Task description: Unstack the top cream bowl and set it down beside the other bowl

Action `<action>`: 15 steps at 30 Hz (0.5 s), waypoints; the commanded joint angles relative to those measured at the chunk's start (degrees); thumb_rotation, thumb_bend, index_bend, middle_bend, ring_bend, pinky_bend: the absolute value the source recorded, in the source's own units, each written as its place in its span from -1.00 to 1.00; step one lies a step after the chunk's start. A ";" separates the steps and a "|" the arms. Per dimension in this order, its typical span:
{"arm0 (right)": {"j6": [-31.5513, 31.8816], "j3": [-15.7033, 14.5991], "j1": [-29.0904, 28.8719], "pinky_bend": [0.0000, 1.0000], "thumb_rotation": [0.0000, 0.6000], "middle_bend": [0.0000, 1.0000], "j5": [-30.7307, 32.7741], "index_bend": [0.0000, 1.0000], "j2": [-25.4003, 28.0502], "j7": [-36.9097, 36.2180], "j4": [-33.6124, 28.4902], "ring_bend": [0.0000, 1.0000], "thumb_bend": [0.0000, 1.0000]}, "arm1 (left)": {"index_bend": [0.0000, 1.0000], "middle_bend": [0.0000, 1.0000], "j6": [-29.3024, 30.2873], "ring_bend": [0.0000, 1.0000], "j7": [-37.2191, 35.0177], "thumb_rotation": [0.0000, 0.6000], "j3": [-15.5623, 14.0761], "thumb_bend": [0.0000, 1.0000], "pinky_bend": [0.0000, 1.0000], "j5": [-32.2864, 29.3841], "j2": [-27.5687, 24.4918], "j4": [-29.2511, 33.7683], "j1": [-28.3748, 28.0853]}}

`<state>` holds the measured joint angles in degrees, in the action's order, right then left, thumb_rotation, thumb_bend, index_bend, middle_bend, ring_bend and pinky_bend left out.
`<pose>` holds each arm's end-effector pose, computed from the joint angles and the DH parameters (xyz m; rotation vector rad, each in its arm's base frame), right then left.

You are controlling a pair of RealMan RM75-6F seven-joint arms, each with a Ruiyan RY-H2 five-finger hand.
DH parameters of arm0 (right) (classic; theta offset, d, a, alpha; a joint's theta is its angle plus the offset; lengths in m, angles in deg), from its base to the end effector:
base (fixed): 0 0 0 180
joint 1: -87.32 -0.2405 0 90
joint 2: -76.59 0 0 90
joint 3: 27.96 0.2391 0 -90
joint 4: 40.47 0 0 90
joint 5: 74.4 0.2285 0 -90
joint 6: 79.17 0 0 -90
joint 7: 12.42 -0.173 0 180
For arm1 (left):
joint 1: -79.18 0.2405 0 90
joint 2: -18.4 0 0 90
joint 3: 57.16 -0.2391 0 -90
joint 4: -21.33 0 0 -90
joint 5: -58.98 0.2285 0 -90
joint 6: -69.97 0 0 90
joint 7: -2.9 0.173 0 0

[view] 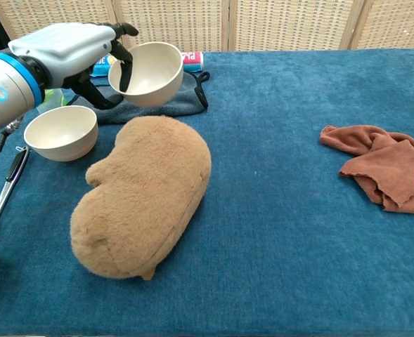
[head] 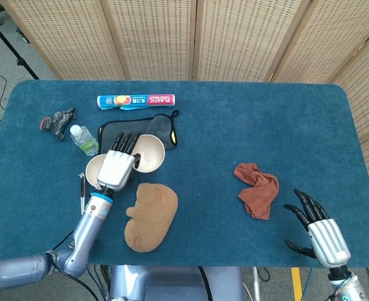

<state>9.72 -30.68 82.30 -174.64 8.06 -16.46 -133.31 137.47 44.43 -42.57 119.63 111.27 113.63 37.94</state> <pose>-0.2553 -0.1821 0.0912 1.5646 -0.9519 1.1443 -0.0817 0.3506 -0.0274 -1.7374 -0.7190 -0.9352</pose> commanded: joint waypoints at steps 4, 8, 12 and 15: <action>-0.03 0.07 -0.06 -0.70 1.00 -1.00 0.13 -0.57 0.14 -0.42 0.06 -1.00 -0.69 | 0.56 -0.85 -0.98 -1.00 0.23 1.00 -0.44 -0.22 -0.92 -1.68 1.61 -1.06 -1.09; -0.07 0.15 -0.09 -0.70 1.00 -1.00 0.31 -0.57 0.21 -0.62 0.09 -1.00 -0.69 | 0.56 -0.85 -1.37 -1.00 0.52 1.00 -0.82 -0.22 -0.92 -2.21 2.08 -1.60 -1.58; -0.09 0.16 -0.11 -0.70 1.00 -1.00 0.33 -0.57 0.23 -0.71 0.13 -1.00 -0.69 | 0.56 -0.85 -1.89 -1.00 0.68 1.00 -1.07 -0.22 -0.92 -3.00 2.34 -1.77 -2.04; -0.09 0.15 -0.11 -0.70 1.00 -1.00 0.30 -0.57 0.22 -0.67 0.11 -1.00 -0.69 | 0.56 -0.85 -2.17 -1.00 0.92 1.00 -1.23 -0.22 -0.92 -3.57 2.29 -1.81 -2.31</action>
<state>9.64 -30.53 82.19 -174.34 8.28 -17.14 -133.21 135.36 45.28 -43.75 116.15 113.55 111.85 35.70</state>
